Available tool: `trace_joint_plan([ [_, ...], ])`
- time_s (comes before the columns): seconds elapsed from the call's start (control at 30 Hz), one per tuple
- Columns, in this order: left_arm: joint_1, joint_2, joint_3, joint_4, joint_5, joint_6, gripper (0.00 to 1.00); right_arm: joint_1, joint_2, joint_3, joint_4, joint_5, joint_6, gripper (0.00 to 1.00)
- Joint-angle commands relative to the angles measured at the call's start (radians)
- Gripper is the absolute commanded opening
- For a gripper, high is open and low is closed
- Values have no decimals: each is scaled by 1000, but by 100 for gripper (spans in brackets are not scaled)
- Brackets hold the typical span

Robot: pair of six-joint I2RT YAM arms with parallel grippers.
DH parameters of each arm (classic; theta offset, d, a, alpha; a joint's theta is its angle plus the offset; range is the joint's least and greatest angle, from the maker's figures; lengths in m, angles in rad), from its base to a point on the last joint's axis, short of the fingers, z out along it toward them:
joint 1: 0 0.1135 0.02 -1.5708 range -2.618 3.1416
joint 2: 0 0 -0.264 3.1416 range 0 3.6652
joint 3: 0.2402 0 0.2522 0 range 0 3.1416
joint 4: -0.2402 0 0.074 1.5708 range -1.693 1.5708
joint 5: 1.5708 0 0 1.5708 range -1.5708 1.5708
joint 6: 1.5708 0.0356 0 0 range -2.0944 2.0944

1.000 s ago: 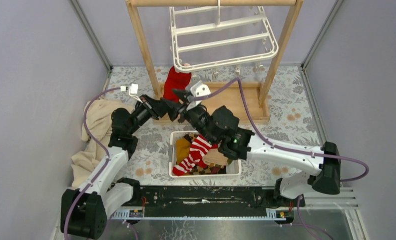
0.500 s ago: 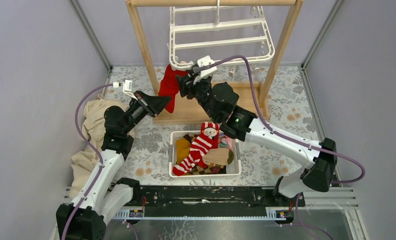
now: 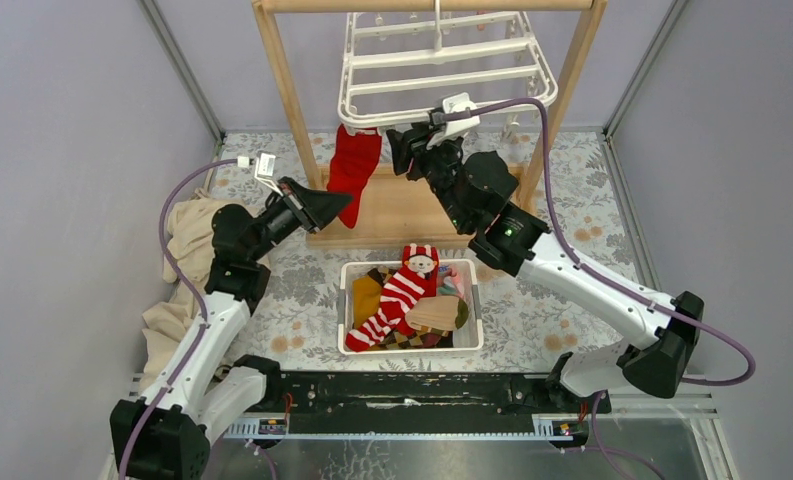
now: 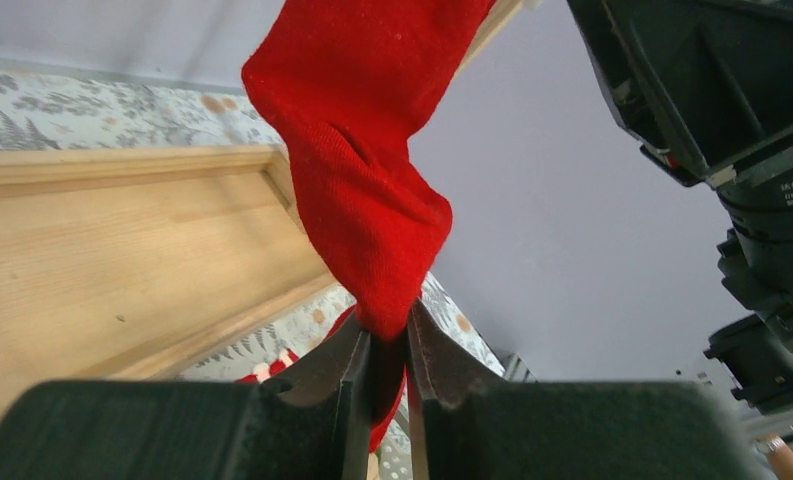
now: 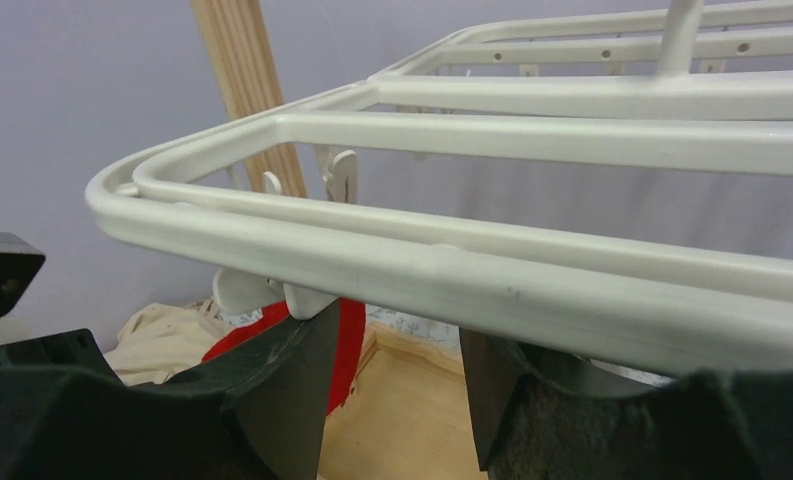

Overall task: Remove the socks clipped to the hanger
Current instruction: Remove the sock from the hanger.

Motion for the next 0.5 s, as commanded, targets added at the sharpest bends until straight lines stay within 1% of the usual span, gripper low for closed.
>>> trace_joint_plan([
  [0.0, -55, 24, 51, 39, 33, 10, 21, -29, -48, -15, 31, -26, 15, 54],
  [0.17, -67, 23, 33, 62, 42, 7, 21, -29, -97, -83, 35, -61, 46, 55],
  [0.47, -68, 29, -49, 180, 86, -35, 21, -29, -259, -304, -14, -98, 145, 57],
])
